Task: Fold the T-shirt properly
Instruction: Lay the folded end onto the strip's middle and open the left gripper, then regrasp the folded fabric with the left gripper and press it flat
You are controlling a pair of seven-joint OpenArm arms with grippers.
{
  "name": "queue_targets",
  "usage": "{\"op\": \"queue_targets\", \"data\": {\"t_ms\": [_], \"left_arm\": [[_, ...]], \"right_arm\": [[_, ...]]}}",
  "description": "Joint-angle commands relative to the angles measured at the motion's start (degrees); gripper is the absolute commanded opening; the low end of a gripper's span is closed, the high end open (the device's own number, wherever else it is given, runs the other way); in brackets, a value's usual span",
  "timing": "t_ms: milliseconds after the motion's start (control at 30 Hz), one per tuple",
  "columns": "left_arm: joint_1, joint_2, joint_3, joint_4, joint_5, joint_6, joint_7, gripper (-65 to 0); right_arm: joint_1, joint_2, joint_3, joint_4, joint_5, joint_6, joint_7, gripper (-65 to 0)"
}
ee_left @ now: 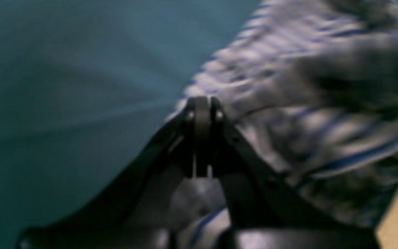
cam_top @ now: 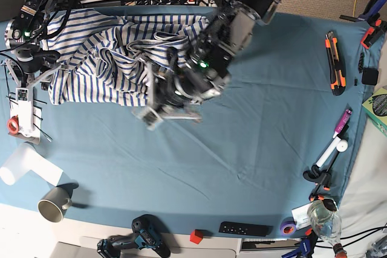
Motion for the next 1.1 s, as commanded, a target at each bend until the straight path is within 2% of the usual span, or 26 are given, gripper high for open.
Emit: {"op": "queue_targets", "data": {"t_ms": [0,200,400,633,733,867,1000,1067], "left_arm": [[-0.8,0.2,-1.2,1.8,0.2,0.3,0.6,-65.0],[2.2,-5.6,-3.0,4.0,-0.2,0.3,6.5,-65.0],[8.9,-10.4,-3.0,8.3,-0.2,0.3,7.3,-65.0],[12.8,-10.6,-3.0,13.9,-0.8,1.4,5.7,-65.0],[12.9,-10.6,-2.8,13.9,-5.6,1.1,5.6,-65.0],[15.0,-10.4,-2.9,13.9,-14.2,-2.7,5.2,-65.0],[17.2,-10.4,-2.8,13.9,-19.5,-7.1,5.8,-65.0],[17.5,-10.4,-2.9,13.9,-23.1,-10.3,6.5,-65.0]], "right_arm": [[0.5,1.0,0.3,0.9,0.2,-0.2,1.5,-41.8],[0.5,1.0,0.3,0.9,0.2,-0.2,1.6,-41.8],[0.5,1.0,0.3,0.9,0.2,-0.2,1.7,-41.8],[0.5,1.0,0.3,0.9,0.2,-0.2,1.7,-41.8],[0.5,1.0,0.3,0.9,0.2,-0.2,1.7,-41.8],[0.5,1.0,0.3,0.9,0.2,-0.2,1.7,-41.8],[0.5,1.0,0.3,0.9,0.3,-0.2,1.9,-41.8],[0.5,1.0,0.3,0.9,0.3,-0.2,2.1,-41.8]]}}
